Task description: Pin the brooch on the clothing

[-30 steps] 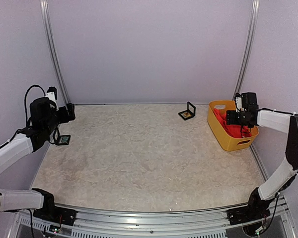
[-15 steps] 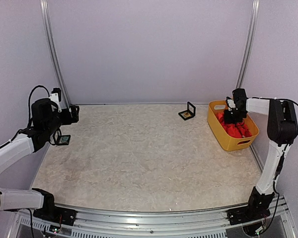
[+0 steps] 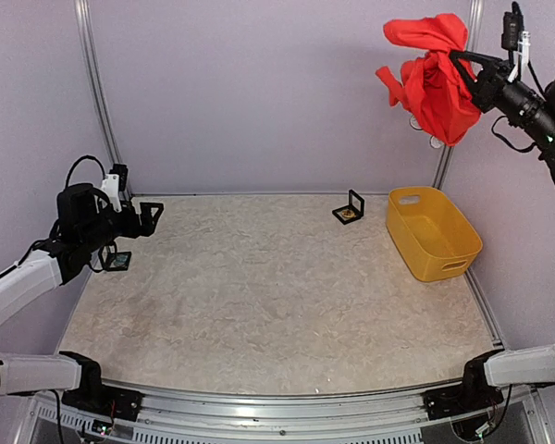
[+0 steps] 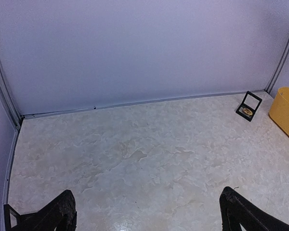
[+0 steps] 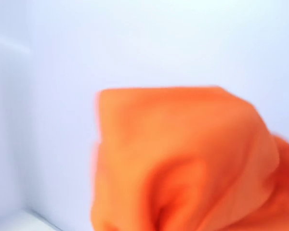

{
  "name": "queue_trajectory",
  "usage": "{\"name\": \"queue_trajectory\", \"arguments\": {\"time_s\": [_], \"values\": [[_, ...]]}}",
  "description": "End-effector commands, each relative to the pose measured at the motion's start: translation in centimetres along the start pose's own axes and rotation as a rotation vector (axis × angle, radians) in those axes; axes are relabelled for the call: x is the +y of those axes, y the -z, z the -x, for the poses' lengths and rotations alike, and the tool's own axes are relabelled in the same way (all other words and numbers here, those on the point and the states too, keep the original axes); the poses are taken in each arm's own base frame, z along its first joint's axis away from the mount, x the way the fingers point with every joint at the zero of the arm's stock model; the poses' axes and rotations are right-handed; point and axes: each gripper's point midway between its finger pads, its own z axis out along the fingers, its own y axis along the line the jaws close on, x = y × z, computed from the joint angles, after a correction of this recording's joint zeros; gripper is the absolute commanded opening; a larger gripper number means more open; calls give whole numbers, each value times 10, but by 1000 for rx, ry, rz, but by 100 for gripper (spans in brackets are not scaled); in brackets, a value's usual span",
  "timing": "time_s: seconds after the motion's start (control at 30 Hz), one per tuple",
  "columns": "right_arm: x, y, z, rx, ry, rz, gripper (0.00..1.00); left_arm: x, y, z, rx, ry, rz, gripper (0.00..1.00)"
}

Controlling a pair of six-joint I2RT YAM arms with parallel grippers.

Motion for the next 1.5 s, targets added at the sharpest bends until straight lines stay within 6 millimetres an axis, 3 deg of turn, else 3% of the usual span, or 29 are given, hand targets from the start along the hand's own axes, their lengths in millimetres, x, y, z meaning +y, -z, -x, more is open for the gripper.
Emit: {"name": "queue_trajectory", "arguments": {"time_s": [0.0, 0.03, 0.1, 0.2, 0.27, 0.4, 0.53, 0.67, 0.73, 0.87, 0.9, 0.93, 1.03, 1.13, 1.2, 1.27, 1.3, 1.47], "values": [[121, 9, 20, -111, -96, 569, 0, -13, 3, 12, -18, -37, -60, 99], [149, 11, 22, -119, -118, 672, 0, -12, 3, 12, -17, -38, -58, 99], [187, 8, 11, -93, -149, 804, 0, -12, 3, 11, -14, -44, -57, 99], [234, -2, -22, -24, -181, 938, 0, -9, 3, 10, -10, -52, -38, 99], [253, -18, -55, 33, -182, 926, 0, -7, 3, 10, -9, -56, -25, 99], [286, -41, -142, 219, -246, 958, 0, -5, 3, 8, -6, -65, -15, 99], [295, -61, -218, 392, -286, 908, 0, -5, 2, 6, 3, -67, -15, 99], [280, -92, -282, 549, -303, 707, 0, -10, 0, 3, 14, -68, -46, 99], [262, -109, -306, 617, -332, 572, 0, -19, 0, 0, 21, -94, -86, 96], [214, -123, -351, 729, -380, 356, 0, -71, 4, -10, 43, -189, -288, 82], [202, -121, -361, 753, -383, 319, 3, -86, 6, -15, 59, -217, -336, 81], [190, -120, -372, 776, -381, 285, 16, -98, 7, -22, 83, -244, -370, 82], [141, -118, -407, 873, -294, 106, 40, -114, 5, -35, 143, -275, -402, 85], [93, -114, -423, 976, -120, -108, 48, -119, -1, -52, 211, -246, -423, 85], [83, -109, -421, 1006, -42, -163, 50, -129, -3, -68, 291, -236, -448, 80], [97, -103, -415, 1010, -13, -116, 50, -139, -5, -91, 417, -227, -451, 74], [117, -101, -413, 998, -7, -42, 50, -150, -5, -98, 473, -227, -452, 69], [243, -71, -406, 946, -89, 385, 51, -172, 2, -161, 683, -19, -413, 60]]}}
